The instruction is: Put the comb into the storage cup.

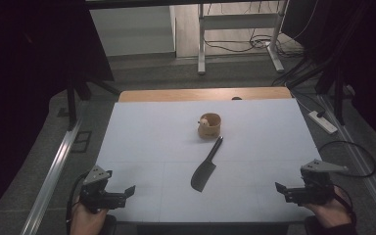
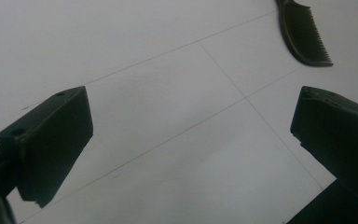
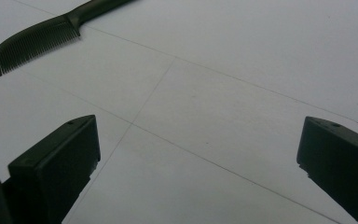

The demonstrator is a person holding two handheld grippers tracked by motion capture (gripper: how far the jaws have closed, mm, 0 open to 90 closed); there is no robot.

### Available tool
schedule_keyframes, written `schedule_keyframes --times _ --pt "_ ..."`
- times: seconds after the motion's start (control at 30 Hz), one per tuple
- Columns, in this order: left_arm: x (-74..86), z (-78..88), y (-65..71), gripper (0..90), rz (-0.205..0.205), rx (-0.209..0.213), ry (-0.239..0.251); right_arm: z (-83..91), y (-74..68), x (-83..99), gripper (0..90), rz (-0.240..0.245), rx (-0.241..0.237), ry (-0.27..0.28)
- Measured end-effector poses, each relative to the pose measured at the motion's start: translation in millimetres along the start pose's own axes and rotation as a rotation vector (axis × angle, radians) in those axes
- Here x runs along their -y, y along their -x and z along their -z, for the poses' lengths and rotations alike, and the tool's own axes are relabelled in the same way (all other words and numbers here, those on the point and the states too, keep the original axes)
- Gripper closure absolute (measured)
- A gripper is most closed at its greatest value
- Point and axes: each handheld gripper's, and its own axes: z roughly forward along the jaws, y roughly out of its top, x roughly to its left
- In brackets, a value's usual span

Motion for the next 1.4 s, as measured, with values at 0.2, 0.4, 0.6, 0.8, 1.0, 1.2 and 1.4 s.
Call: schedule_keyframes --times 0.2,0.4,0.6,0.8,1.0,1.2,1.4 --pt "0.4 0.4 -1.0 0.0 0.003 -0.009 -0.009 -0.4 -1.1 -0.4 0.0 0.007 0.006 0.002" --pt "0.5 0.3 -1.2 0.0 0.004 -0.013 -0.013 -0.5 -0.8 -0.5 0.0 0.005 0.001 0.000" --pt "0.4 -1.0 -1.8 0.0 0.010 -0.009 -0.024 -1.7 -1.1 -1.1 1.3 0.016 -0.019 -0.011" --pt "0.7 -1.1 -3.6 0.0 0.020 0.003 -0.022 -2.9 -2.1 -1.7 1.5 0.030 -0.025 -0.023" --pt "0.9 -1.3 -3.6 0.0 0.017 0.010 -0.022 -2.8 -2.0 -2.0 1.6 0.033 -0.037 -0.022" --pt "0.6 -1.7 -3.2 0.0 0.011 0.017 -0.025 -2.6 -3.0 -3.6 1.3 0.050 -0.051 0.009" --pt "0.7 -1.2 -3.0 0.0 0.010 0.011 -0.022 -2.5 -2.2 -8.7 0.3 0.046 -0.084 0.037"
